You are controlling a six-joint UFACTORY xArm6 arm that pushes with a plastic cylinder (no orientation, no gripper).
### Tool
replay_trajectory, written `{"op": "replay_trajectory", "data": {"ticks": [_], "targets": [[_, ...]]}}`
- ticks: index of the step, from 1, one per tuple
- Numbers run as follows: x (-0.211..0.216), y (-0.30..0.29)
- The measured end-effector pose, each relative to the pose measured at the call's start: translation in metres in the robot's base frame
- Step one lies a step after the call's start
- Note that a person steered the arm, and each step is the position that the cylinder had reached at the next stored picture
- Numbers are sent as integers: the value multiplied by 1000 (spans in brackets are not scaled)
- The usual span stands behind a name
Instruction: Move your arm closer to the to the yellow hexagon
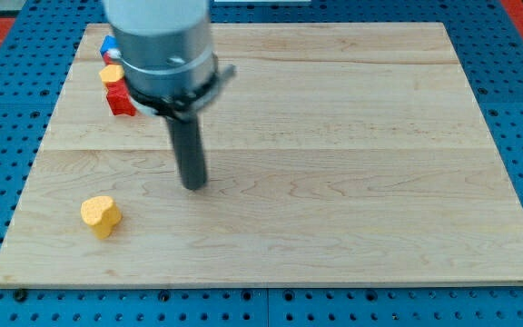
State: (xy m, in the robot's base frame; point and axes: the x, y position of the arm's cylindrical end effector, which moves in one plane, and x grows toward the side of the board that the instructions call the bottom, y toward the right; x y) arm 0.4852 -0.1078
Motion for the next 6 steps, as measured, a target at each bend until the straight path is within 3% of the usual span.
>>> {"op": "replay_trajectory", "data": {"ticks": [2, 4, 6], "targets": [[-27, -148], [-28, -149], [-91, -173]]}}
